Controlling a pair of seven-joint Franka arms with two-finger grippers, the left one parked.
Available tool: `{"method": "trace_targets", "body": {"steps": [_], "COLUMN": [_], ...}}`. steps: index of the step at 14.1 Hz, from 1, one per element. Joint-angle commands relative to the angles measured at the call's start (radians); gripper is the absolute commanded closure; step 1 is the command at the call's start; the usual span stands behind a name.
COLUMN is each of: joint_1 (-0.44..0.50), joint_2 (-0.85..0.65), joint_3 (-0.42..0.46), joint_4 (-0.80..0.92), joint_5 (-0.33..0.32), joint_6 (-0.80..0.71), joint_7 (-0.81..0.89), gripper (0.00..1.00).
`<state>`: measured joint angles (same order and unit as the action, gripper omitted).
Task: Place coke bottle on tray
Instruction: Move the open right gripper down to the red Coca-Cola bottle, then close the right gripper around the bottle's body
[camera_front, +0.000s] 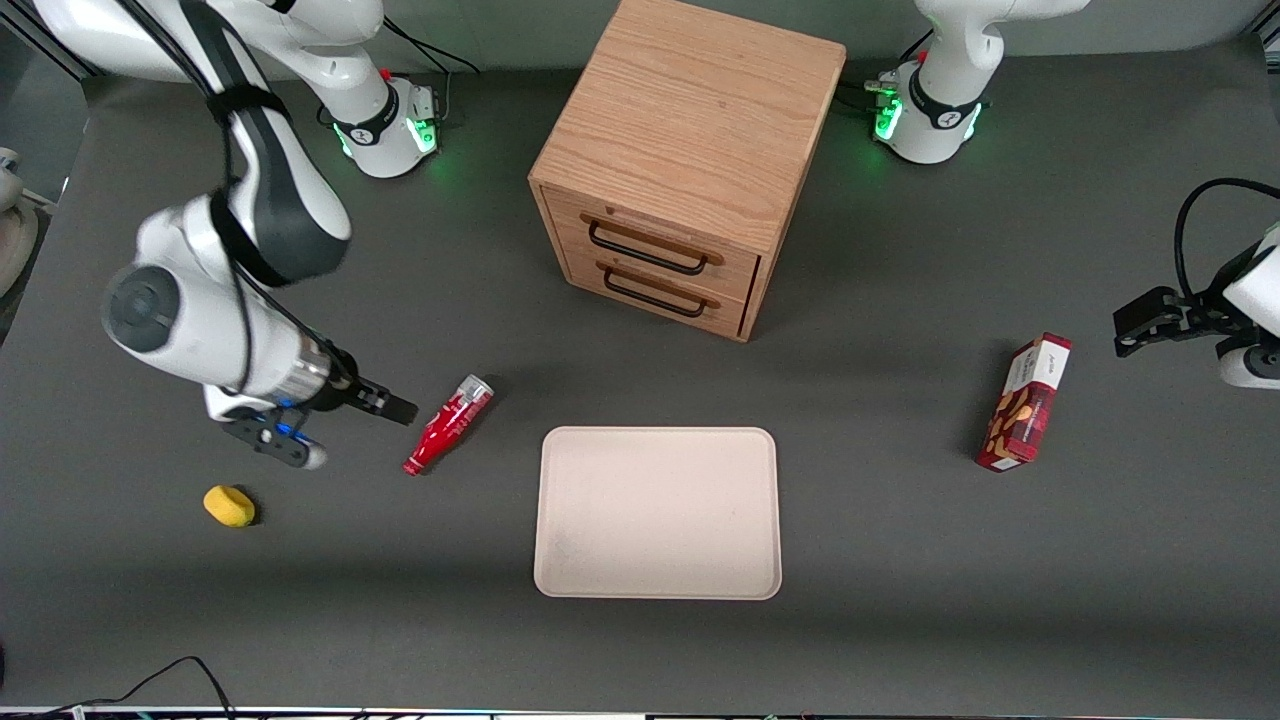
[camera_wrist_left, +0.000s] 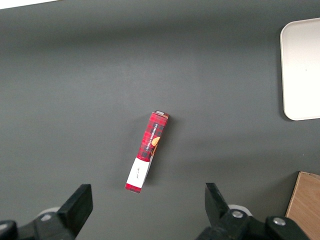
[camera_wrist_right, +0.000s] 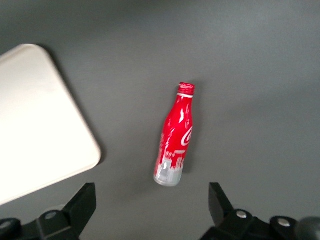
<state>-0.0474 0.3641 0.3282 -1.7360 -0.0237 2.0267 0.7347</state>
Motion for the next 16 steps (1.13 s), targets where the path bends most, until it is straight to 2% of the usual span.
{"method": "trace_targets", "body": {"steps": [1,3,6,10,14,15,16], "joint_1": [0.04,0.07,0.046,0.031,0.015,0.015,0.015], "joint_2": [0.125,0.185,0.231,0.3,0.309,0.311,0.311], "joint_3": [0.0,0.002,0.002,-0.001,0.002,0.002,0.002], "joint_4": [0.033,0.032,0.015,0.0,-0.016,-0.017,-0.017], "joint_5": [-0.163,-0.182,-0.177,-0.22,-0.22,-0.22,-0.22], "joint_6": [0.01,0.01,0.058,0.122,0.164,0.171,0.171], "joint_7": [0.168,0.268,0.317,0.321,0.321,0.321,0.321], "gripper": [0.0,0.0,0.0,0.0,0.0,0.01,0.1]}}
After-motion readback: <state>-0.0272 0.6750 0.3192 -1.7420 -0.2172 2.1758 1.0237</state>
